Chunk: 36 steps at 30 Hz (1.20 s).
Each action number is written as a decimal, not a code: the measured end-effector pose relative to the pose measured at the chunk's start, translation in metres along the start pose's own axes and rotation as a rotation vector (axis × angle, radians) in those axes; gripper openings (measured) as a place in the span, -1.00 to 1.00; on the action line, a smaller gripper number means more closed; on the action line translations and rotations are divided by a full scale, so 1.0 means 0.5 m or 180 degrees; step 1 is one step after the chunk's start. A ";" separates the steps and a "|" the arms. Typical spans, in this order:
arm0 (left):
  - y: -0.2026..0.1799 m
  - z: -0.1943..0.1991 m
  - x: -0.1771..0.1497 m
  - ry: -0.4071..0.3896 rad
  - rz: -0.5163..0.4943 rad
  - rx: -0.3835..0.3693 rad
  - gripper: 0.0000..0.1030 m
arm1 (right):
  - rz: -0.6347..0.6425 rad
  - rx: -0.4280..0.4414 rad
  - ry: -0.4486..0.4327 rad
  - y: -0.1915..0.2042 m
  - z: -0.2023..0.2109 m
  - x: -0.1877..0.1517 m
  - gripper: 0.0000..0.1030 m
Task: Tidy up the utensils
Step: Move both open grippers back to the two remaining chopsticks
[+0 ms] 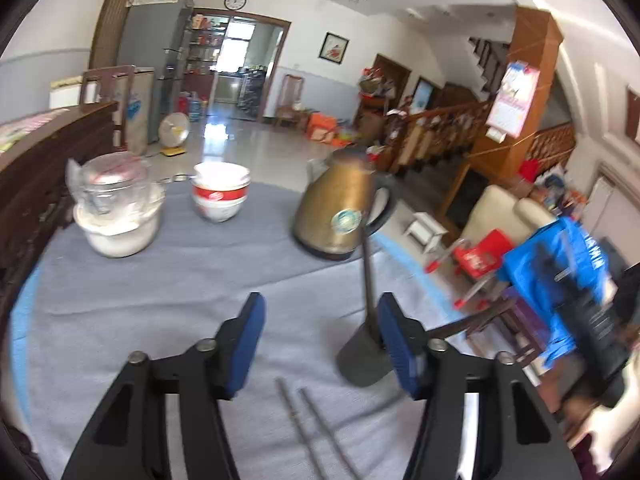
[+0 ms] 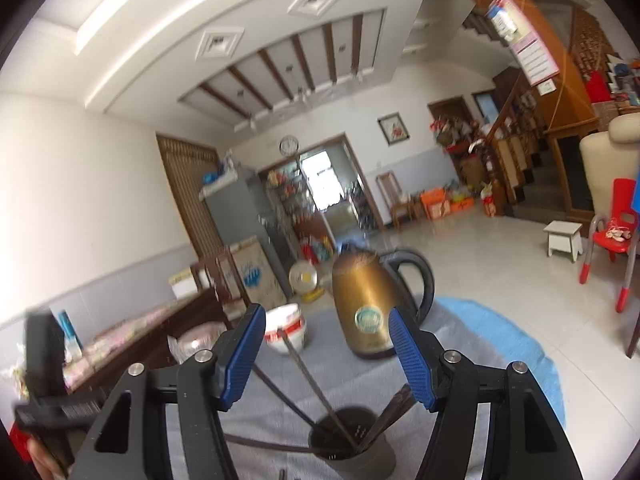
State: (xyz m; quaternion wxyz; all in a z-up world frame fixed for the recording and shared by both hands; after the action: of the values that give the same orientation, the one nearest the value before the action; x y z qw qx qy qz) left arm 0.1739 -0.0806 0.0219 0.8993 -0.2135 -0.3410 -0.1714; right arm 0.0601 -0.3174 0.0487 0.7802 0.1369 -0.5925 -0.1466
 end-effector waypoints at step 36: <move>0.002 -0.065 -0.229 0.0819 -0.0466 0.1357 0.40 | 0.0051 0.0054 0.1270 -0.017 0.013 -0.289 -0.18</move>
State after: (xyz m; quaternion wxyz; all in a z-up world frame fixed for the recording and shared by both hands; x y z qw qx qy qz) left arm 0.1108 -0.0775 -0.0791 0.9451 0.0297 -0.2668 -0.1861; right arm 0.0164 -0.2688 -0.0804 0.8821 0.1652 -0.4284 -0.1054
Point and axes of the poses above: each gripper's, at about its wrist camera, not at the fingertips, and z roughly against the way its jaws point, y to its left, x to its top, the point moved 2 cm from there along -z, roughly the way its jaws point, and after that the axes turned 10 degrees about y, right-handed, at the moved point
